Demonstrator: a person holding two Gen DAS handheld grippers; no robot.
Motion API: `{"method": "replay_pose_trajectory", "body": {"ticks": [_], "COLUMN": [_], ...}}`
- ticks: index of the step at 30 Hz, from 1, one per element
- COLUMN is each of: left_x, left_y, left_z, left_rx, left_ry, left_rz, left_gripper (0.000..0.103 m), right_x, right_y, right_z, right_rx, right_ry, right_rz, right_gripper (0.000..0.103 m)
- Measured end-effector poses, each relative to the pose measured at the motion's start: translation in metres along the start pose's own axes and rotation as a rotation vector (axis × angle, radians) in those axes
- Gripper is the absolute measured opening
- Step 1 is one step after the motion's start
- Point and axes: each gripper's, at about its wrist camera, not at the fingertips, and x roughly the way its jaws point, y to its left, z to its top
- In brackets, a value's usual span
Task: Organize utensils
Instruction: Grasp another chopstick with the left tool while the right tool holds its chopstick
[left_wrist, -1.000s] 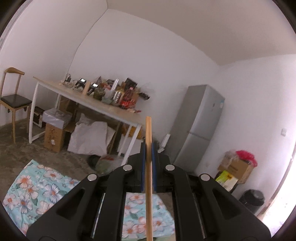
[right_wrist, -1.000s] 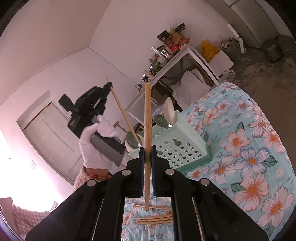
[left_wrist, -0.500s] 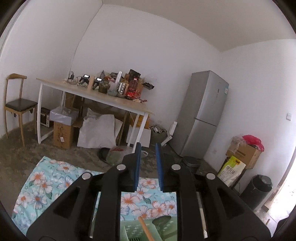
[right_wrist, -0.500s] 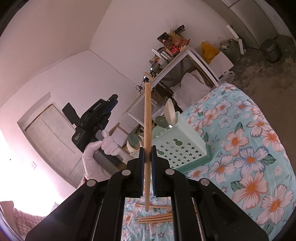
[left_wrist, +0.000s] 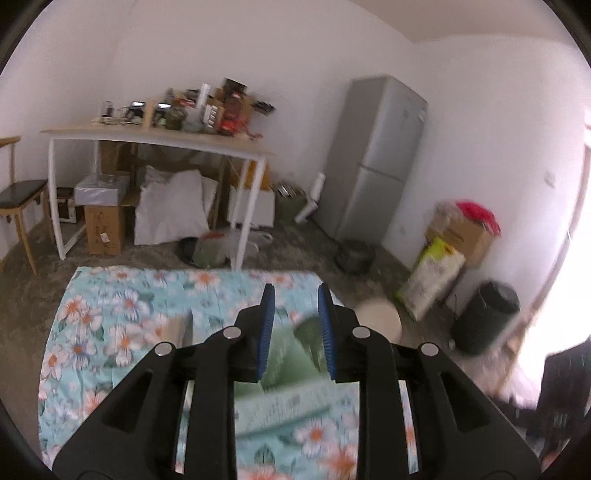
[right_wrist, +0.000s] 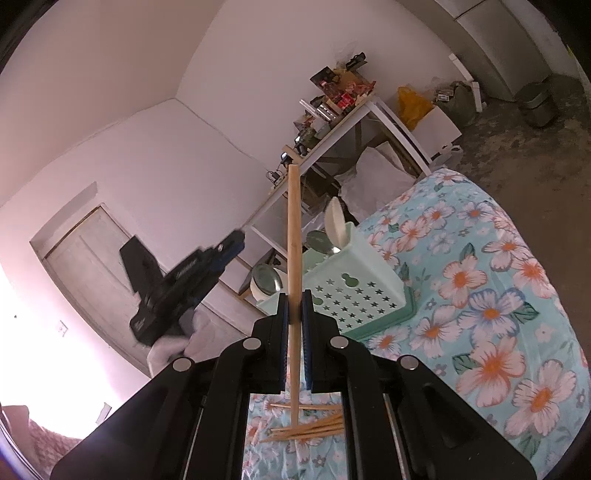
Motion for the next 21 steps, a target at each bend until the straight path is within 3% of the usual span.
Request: {"method": "replay_pose_trajectory", "body": {"ticks": [8,17,21], "left_x": [0.01,0.075,0.095], "left_y": [-0.029,-0.046,-0.05], "left_z": [-0.073,-0.14,-0.151], "left_rx": [0.169,0.296,0.33], "left_ry": [0.295,0.656,0.74], "left_rz": [-0.131,-0.224,-0.253], "left_gripper": [0.028,0.028,0.028], "right_x": [-0.026,-0.035,-0.035], "right_y": [-0.031,-0.055,-0.057], "right_z": [-0.017,-0.037,-0.039], "right_rx": [0.126,0.194,0.182], "right_ry": [0.089,0.147,0.154], "right_rz": [0.096,0.043,0.018], "right_gripper": [0.007,0.007,0.007]}}
